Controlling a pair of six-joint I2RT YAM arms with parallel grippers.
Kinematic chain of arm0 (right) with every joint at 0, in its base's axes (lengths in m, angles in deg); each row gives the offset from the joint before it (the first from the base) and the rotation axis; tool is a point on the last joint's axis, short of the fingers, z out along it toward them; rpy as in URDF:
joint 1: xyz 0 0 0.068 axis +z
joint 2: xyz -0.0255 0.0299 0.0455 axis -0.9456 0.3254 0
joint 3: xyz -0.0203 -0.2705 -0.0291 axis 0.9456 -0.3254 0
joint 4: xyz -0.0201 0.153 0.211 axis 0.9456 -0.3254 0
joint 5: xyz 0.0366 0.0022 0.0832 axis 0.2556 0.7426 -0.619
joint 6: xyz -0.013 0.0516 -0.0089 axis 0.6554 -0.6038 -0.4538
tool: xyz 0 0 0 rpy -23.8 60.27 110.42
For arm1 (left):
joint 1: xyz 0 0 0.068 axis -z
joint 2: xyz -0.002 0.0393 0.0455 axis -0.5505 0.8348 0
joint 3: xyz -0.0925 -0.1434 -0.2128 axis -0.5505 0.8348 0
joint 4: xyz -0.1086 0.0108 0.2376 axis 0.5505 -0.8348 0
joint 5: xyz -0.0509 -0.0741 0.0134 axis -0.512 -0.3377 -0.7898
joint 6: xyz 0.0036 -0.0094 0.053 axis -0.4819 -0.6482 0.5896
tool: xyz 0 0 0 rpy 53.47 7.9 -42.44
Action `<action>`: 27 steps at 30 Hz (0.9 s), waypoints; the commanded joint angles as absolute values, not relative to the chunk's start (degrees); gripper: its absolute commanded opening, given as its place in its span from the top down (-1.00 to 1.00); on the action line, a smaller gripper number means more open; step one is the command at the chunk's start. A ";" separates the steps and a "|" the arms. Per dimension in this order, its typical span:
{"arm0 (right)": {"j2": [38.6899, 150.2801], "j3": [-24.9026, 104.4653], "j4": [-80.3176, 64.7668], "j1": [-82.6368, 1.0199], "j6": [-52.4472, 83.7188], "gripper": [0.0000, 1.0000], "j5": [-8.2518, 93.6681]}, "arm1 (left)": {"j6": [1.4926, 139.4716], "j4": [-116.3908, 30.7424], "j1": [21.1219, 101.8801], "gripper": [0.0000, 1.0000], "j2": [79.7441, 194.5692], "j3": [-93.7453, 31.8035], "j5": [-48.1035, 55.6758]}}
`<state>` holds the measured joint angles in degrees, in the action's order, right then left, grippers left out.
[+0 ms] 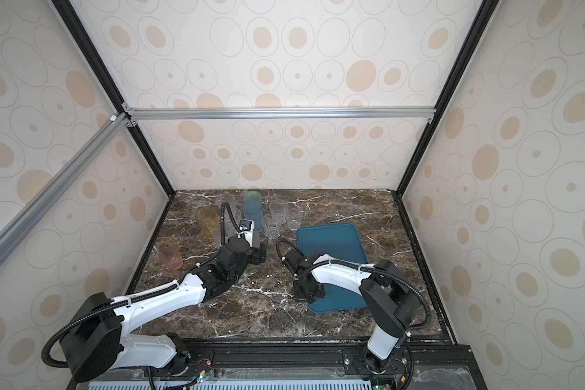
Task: Place the glasses into the tray
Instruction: Move the tray to the middle-right of the table.
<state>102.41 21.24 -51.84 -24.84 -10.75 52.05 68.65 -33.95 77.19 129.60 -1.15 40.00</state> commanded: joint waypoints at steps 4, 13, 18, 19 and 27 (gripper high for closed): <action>102.24 20.44 -46.25 -24.77 -21.93 1.00 48.69 | 68.35 -34.98 76.69 -0.68 128.74 -1.51 39.66; 103.26 21.35 -46.70 -24.60 -21.12 1.00 49.58 | 68.93 -34.27 76.66 -0.69 128.04 -1.05 39.53; 102.03 25.65 -50.75 -24.60 -14.32 0.48 49.32 | 69.80 -35.74 76.63 -0.78 127.90 -2.43 41.42; 101.46 26.71 -51.64 -24.59 -13.12 0.37 49.70 | 70.15 -36.67 76.60 -0.81 128.03 -3.27 41.74; 99.82 37.59 -54.89 -28.42 -6.89 0.04 51.09 | 69.47 -48.87 72.10 -0.84 131.79 -13.74 36.67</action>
